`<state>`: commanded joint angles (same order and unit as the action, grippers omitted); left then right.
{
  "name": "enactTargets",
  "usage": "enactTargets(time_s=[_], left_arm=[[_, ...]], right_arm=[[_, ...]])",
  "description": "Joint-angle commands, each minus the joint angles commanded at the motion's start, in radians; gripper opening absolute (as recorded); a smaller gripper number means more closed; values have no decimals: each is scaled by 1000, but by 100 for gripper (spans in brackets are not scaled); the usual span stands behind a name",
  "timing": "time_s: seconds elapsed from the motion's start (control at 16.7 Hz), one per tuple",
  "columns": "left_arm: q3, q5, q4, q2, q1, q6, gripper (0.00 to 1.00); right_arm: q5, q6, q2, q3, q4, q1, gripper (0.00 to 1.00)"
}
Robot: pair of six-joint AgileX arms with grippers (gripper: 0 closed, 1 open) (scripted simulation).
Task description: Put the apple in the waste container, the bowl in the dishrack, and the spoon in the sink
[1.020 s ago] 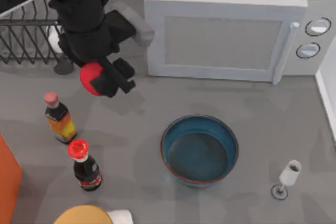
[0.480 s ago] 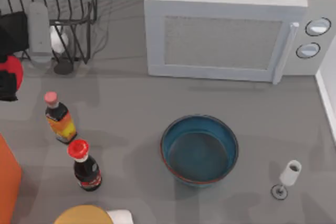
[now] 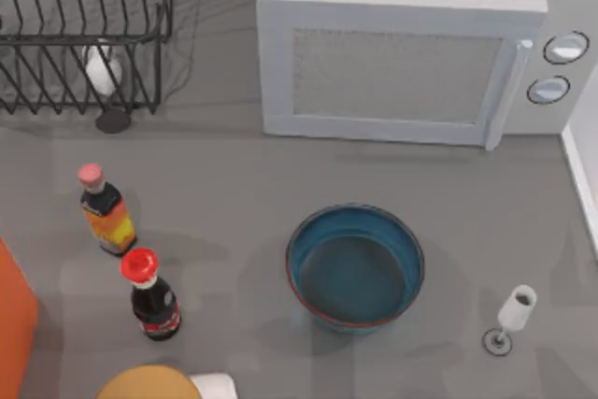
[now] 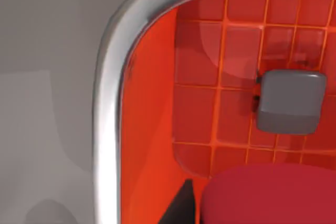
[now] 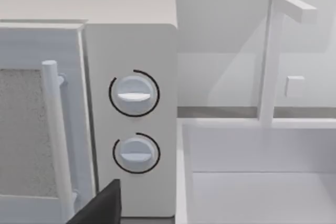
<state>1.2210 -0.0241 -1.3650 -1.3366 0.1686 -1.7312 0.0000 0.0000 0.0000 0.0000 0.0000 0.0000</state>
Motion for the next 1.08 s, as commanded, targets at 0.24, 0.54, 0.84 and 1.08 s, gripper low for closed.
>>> enactTargets(time_s=[0.24, 0.54, 0.84, 1.08], left_arm=[[-67, 0, -22, 32, 114, -143, 0], [-85, 0, -33, 35, 154, -190, 0], [-98, 0, -15, 30, 150, -189, 0], [-232, 0, 135, 21, 154, -190, 0]], right_arm=[[0, 0, 0, 0, 0, 0, 100], [0, 0, 0, 0, 0, 0, 100], [0, 0, 0, 0, 0, 0, 100], [0, 0, 0, 0, 0, 0, 100]])
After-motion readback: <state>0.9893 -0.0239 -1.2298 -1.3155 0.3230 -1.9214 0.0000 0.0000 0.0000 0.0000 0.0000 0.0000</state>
